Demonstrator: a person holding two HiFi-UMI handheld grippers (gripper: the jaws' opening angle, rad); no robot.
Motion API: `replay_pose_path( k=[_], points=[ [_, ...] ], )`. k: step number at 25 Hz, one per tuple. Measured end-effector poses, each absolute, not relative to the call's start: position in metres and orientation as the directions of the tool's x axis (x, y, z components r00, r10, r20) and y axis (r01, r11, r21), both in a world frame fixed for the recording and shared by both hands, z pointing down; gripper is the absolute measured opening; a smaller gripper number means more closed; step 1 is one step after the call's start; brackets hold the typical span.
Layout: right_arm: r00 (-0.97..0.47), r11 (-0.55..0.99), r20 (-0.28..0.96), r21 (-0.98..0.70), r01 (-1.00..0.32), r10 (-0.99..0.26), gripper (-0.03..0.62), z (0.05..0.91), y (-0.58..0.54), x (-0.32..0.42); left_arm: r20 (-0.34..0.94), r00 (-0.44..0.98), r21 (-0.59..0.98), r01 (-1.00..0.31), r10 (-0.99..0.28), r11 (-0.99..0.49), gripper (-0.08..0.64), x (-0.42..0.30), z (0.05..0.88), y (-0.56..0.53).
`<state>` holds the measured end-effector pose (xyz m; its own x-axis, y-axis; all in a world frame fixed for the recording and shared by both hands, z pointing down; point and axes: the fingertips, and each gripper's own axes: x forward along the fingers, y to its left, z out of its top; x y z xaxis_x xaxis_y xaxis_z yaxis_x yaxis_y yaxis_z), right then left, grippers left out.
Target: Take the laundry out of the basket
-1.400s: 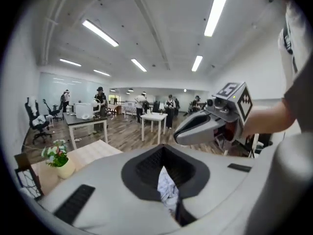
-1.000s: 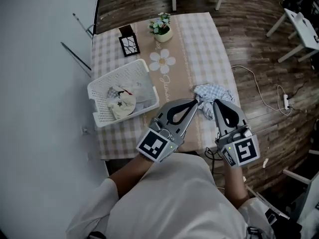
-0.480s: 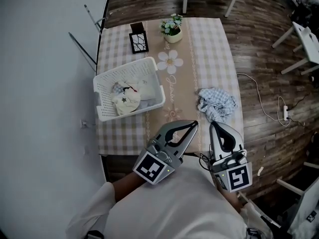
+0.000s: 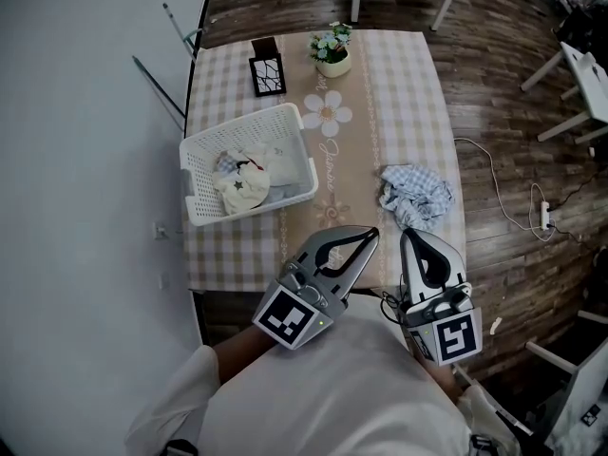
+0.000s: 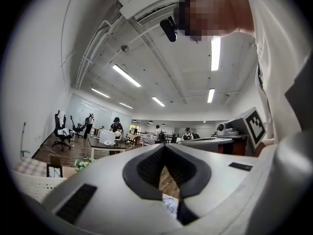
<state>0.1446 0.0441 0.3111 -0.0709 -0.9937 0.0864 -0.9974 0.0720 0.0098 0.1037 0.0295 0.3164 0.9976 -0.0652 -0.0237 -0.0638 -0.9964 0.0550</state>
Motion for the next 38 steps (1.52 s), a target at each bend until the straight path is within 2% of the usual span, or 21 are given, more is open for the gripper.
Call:
replay_pose_path(
  k=[3, 6, 17, 21, 26, 30, 34, 35, 37, 38],
  points=[
    [-0.09, 0.091, 0.093, 0.006, -0.996, -0.992, 0.005, 0.313, 0.038, 0.138, -0.039, 0.995, 0.017, -0.088, -0.089, -0.996, 0.015, 0.095, 0.312, 0.024],
    [-0.139, 0.139, 0.095, -0.005, -0.99, -0.986, 0.005, 0.318, 0.027, 0.123, -0.025, 0.986, 0.037, -0.164, -0.165, -0.986, 0.015, 0.075, 0.317, 0.013],
    [-0.498, 0.497, 0.098, -0.039, -0.867, -0.862, 0.005, 0.325, -0.039, -0.004, 0.02, 0.854, 0.066, -0.519, -0.519, -0.852, 0.015, -0.05, 0.321, -0.044],
    [-0.548, 0.546, 0.1, -0.052, -0.836, -0.831, 0.005, 0.324, -0.053, -0.032, 0.046, 0.822, 0.087, -0.57, -0.568, -0.817, 0.015, -0.078, 0.324, -0.055],
    [-0.563, 0.565, 0.099, -0.007, -0.825, -0.82, 0.003, 0.319, -0.063, -0.044, 0.029, 0.828, 0.059, -0.56, -0.559, -0.826, 0.015, -0.088, 0.318, -0.068],
    [-0.577, 0.59, 0.133, 0.105, -0.8, -0.806, 0.013, 0.315, -0.081, -0.042, 0.001, 0.88, -0.154, -0.47, -0.476, -0.869, 0.025, -0.077, 0.298, -0.09],
    [-0.611, 0.63, 0.163, 0.265, -0.73, -0.775, 0.034, 0.309, -0.123, -0.048, 0.053, 0.906, -0.28, -0.391, -0.421, -0.877, 0.092, -0.074, 0.3, -0.138],
    [-0.591, 0.633, 0.228, 0.239, -0.737, -0.774, 0.034, 0.321, -0.132, -0.046, 0.103, 0.906, -0.289, -0.367, -0.41, -0.884, 0.12, -0.076, 0.31, -0.149],
    [-0.547, 0.63, 0.379, 0.141, -0.763, -0.747, 0.043, 0.357, -0.152, -0.043, 0.313, 0.881, -0.31, -0.258, -0.355, -0.915, 0.18, -0.081, 0.352, -0.17],
    [-0.553, 0.649, 0.411, 0.138, -0.748, -0.725, 0.092, 0.37, -0.165, -0.046, 0.427, 0.847, -0.329, -0.182, -0.318, -0.927, 0.212, -0.084, 0.376, -0.18]
  ],
)
